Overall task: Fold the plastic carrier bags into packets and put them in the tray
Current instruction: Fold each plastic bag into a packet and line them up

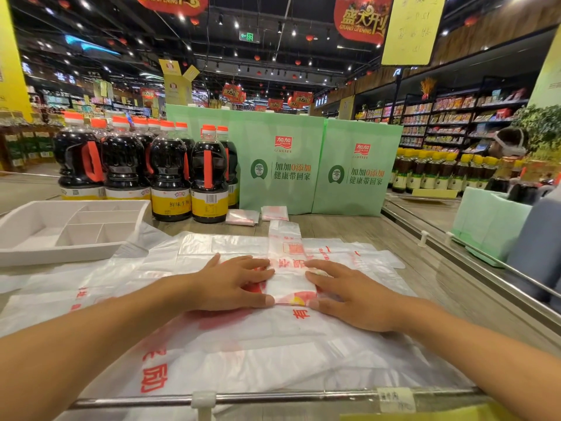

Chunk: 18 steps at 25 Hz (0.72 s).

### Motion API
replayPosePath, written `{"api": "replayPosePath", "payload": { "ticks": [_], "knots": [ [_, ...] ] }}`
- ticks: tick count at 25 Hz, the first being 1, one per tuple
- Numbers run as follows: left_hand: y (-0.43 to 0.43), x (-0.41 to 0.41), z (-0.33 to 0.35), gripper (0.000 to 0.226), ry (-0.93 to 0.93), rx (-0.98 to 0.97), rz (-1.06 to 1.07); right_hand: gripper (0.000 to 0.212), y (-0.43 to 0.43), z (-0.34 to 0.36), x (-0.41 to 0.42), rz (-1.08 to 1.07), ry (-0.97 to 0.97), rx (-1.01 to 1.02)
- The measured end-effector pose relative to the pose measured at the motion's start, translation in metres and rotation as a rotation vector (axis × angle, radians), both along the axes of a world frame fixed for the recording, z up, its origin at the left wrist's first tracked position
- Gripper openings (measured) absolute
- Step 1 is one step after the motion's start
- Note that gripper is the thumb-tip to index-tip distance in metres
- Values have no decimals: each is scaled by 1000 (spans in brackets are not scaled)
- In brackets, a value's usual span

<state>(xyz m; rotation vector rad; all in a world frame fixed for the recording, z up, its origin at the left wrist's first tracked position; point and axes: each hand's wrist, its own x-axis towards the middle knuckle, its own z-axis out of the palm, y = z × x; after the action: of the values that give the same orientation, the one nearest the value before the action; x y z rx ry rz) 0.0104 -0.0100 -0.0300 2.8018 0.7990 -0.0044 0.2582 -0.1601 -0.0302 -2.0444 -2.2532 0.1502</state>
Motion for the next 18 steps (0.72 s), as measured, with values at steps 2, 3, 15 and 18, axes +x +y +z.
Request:
{"api": "replayPosePath", "payload": {
  "ticks": [2,3,15,18],
  "knots": [
    [0,-1,-4,76,-91,37,-63,63,-3,4,-1,39,89,55],
    [0,-2,-5,74,-145,37,-91,61,-4,5,-2,47,117,67],
    [-4,-7,-1,63,-348,26,-158,66,-3,5,0,-42,203,104],
    [-4,-6,-1,61,-333,63,-161,66,-3,5,1,-45,249,106]
  ]
}}
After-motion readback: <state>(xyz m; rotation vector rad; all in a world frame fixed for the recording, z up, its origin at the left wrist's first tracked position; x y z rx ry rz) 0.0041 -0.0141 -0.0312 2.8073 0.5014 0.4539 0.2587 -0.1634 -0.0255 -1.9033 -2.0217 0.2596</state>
